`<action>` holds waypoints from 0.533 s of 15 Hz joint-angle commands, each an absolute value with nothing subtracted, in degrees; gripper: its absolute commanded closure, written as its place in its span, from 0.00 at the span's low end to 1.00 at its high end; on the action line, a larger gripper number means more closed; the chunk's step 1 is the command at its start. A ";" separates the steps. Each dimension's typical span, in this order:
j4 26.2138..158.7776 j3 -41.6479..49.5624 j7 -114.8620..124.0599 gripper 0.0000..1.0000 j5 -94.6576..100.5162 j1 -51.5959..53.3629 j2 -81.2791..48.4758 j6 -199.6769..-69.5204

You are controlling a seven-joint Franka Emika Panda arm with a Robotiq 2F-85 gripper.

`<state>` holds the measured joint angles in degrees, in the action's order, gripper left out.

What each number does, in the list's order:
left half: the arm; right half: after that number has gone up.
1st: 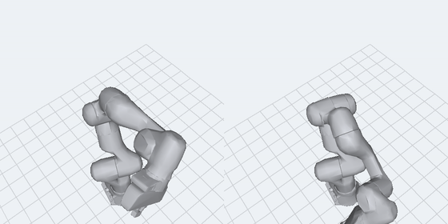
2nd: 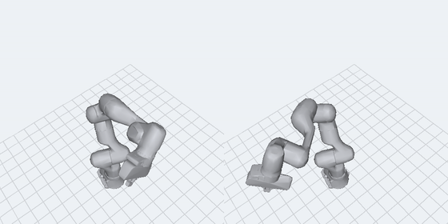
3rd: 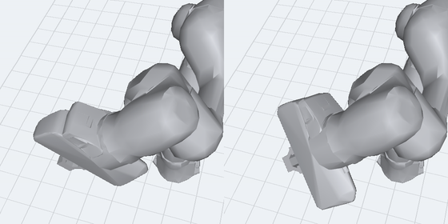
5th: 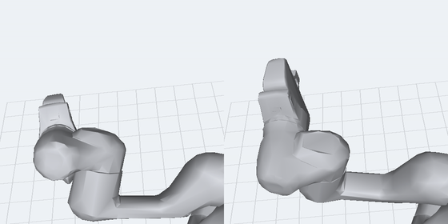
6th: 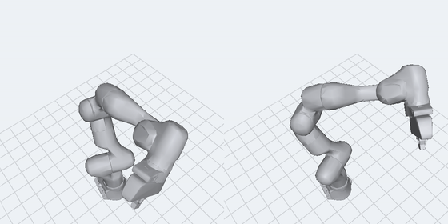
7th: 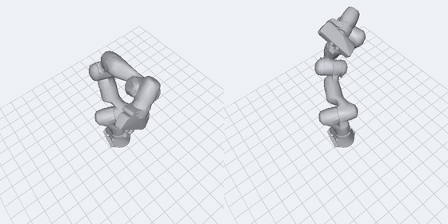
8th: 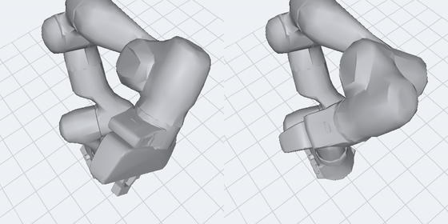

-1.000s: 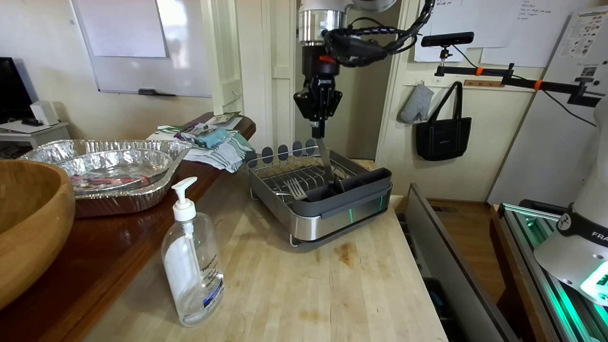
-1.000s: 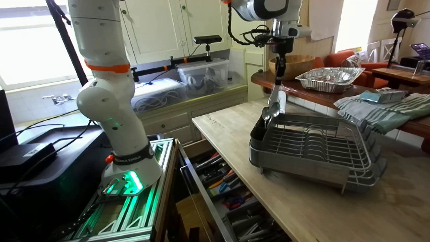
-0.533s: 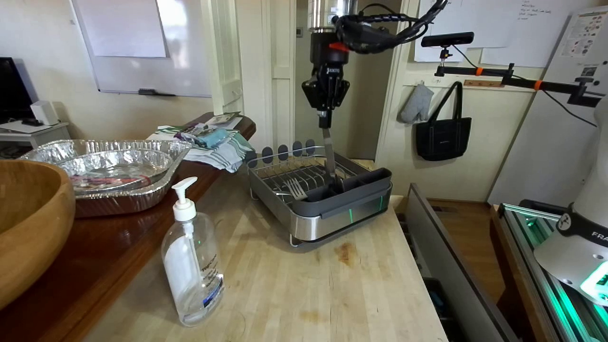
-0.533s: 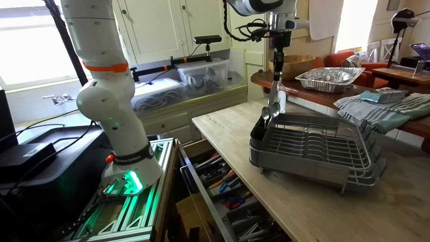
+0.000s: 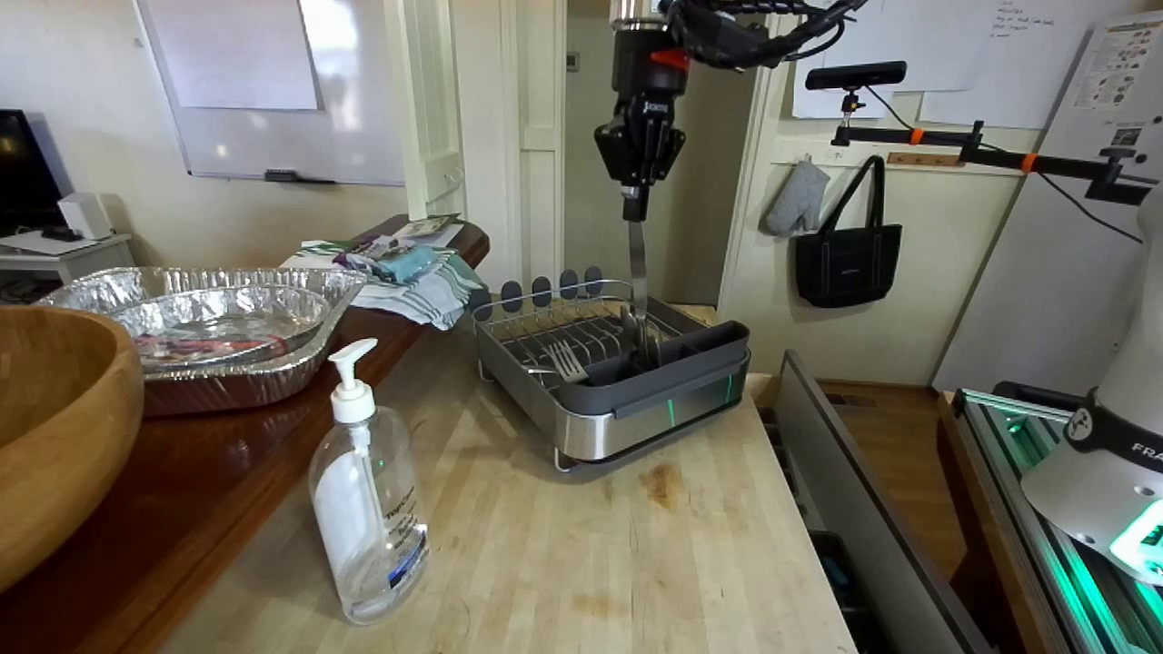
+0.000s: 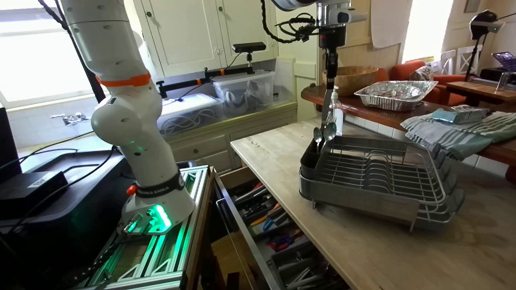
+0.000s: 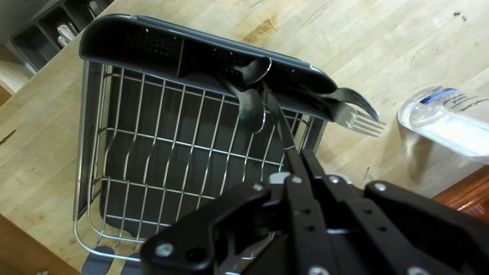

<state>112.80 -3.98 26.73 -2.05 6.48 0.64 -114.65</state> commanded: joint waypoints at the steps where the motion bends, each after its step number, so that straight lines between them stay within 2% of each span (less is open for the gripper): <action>1: 115.21 -4.55 27.17 0.99 -1.77 5.88 4.56 -114.47; 8: 115.83 -4.48 27.22 0.99 -1.93 4.77 7.01 -114.36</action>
<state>114.32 -4.04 26.76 -2.05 5.69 4.95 -114.65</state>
